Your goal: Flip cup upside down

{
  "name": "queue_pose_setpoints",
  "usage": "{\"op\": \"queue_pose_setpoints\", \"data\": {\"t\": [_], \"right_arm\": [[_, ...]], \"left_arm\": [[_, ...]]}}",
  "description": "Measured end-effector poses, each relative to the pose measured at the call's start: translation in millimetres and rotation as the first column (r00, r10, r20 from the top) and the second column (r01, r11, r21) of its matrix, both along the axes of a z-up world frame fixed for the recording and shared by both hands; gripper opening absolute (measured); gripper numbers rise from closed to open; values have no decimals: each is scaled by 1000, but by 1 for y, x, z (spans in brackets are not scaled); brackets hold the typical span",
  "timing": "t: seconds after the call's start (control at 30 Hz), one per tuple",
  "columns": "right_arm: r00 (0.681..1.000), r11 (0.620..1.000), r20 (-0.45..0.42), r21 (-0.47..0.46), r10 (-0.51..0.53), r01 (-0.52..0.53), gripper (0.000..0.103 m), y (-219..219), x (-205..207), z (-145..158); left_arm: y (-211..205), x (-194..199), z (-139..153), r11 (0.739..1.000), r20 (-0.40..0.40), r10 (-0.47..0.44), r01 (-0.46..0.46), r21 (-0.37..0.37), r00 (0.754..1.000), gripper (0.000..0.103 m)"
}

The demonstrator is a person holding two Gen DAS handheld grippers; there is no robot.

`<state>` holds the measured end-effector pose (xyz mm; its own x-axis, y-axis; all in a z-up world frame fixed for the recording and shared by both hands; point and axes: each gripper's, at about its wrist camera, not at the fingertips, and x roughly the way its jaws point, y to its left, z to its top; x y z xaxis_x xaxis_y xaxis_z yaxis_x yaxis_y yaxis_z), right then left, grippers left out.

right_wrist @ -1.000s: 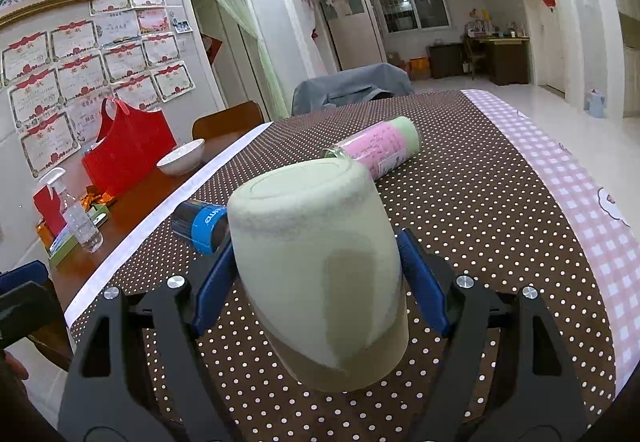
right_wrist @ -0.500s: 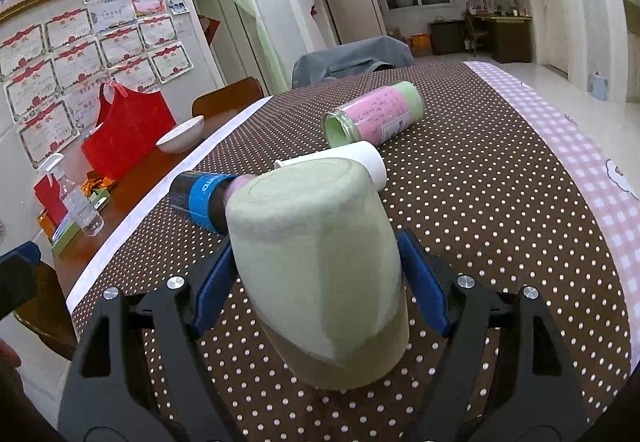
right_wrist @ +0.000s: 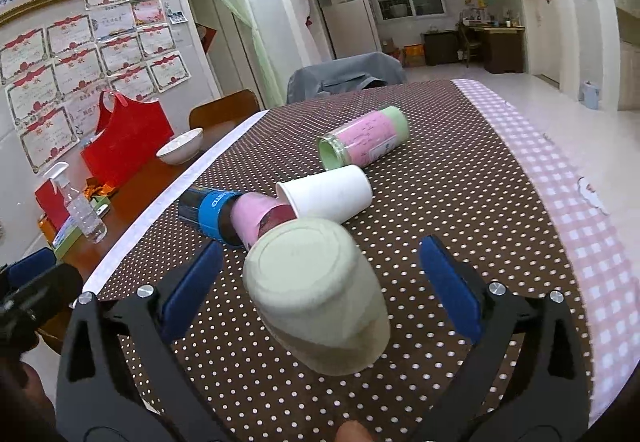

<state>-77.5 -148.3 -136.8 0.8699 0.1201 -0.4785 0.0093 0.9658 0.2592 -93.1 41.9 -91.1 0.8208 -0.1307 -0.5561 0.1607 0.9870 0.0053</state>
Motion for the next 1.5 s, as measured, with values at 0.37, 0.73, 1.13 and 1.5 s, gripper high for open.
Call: {"op": "queue_pose_setpoints", "data": {"t": [0.37,0.73,1.13,1.5], "right_arm": [[999,1000,52,-23,-16,17,97,-9,-31,45],[989,997,143,-70,-29,40,97,-14,-75,92],[979,992,203,-112,-30,53,97,-5,-107,115],[975,989,216,-125,-48,76,97,0,-121,116]], "left_arm": [[-15,-18,16,1000,52,-9,8,30,999,98],[-19,-49,41,999,127,5,-11,47,992,98],[-20,-73,61,995,184,42,-58,79,982,98],[-15,-82,66,996,189,54,-66,58,981,98]]}}
